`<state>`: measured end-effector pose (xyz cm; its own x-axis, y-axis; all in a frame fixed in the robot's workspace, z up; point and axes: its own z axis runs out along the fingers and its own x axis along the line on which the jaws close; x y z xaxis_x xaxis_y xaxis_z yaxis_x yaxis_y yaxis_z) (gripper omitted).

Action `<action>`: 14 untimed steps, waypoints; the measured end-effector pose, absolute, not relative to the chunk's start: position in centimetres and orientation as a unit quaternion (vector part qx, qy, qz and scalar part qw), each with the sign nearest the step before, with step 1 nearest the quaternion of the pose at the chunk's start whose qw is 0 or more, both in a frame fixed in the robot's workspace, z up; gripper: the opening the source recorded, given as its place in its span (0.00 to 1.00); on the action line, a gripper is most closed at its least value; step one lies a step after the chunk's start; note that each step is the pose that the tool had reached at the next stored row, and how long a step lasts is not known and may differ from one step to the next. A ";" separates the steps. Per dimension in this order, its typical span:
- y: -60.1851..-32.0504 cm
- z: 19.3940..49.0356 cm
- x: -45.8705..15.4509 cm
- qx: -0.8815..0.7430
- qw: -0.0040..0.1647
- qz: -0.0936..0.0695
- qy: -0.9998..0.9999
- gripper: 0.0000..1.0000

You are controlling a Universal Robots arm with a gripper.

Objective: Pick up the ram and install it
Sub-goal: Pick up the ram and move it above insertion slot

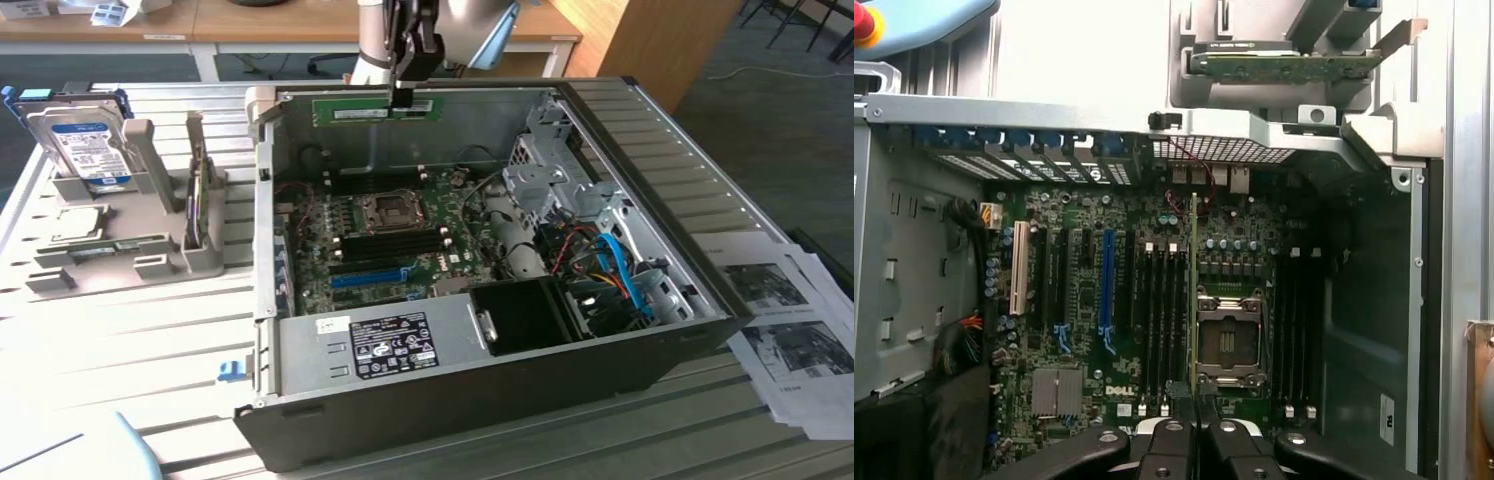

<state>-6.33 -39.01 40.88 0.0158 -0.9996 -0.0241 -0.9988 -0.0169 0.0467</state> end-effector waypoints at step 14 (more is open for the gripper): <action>-39.0 40.9 -6.4 0.713 0.004 -0.022 -0.701 0.11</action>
<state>-6.36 -39.01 40.88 0.0160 -0.9996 -0.0246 -0.9992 -0.0169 0.0364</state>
